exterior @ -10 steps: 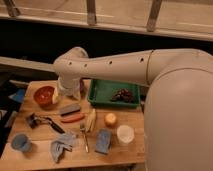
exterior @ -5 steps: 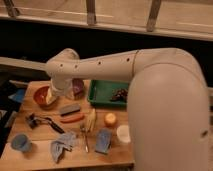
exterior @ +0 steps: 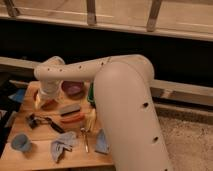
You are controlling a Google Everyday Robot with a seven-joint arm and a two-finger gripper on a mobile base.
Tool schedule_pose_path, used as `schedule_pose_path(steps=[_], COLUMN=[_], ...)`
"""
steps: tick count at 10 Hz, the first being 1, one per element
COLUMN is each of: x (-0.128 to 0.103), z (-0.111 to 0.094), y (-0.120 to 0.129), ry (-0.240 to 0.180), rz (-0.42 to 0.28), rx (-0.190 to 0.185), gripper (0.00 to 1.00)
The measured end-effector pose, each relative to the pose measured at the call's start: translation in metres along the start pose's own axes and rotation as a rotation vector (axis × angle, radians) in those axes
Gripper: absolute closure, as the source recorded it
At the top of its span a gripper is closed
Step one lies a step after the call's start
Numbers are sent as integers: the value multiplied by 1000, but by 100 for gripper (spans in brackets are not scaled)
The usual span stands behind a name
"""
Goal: Wipe purple bowl with brush
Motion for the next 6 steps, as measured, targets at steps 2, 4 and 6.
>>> schedule_pose_path(steps=[2,4,6], x=[3,12,11], z=[19,30,29], y=[6,10,7], ry=[39,66,64], rz=[-8,-23,-20], rx=[-24,-35,-34], gripper=[27,27,27])
